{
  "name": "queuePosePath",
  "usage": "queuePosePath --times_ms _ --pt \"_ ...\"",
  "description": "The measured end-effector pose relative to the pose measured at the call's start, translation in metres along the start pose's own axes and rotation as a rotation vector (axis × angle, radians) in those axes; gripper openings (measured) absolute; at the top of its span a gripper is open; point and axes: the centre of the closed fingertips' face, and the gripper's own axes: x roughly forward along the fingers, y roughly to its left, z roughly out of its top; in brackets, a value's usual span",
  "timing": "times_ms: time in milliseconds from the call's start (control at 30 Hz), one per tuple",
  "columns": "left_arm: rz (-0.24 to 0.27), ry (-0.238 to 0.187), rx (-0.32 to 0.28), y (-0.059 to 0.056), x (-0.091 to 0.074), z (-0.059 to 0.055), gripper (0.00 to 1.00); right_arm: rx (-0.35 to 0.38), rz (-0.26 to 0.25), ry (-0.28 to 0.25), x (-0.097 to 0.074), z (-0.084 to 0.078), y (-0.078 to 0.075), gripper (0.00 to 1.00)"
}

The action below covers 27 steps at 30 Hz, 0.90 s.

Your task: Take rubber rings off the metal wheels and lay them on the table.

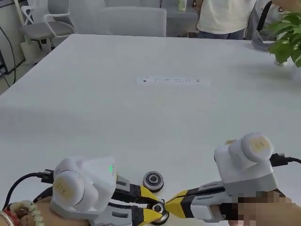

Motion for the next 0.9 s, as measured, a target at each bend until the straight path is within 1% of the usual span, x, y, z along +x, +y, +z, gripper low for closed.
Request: queuePosePath --times_ms 300,733,900 --pt "0.0 0.0 0.0 0.0001 0.0 0.0 0.07 0.001 0.012 -0.006 0.0003 0.0021 0.0031 0.0" --pt "0.001 -0.003 -0.005 -0.0002 0.0001 0.0005 0.07 -0.018 0.031 -0.017 0.0016 0.0061 0.009 0.0" --pt "0.0 -0.002 -0.005 -0.0002 -0.0001 0.0006 0.07 -0.009 0.035 -0.024 0.0013 0.007 0.0091 0.0"
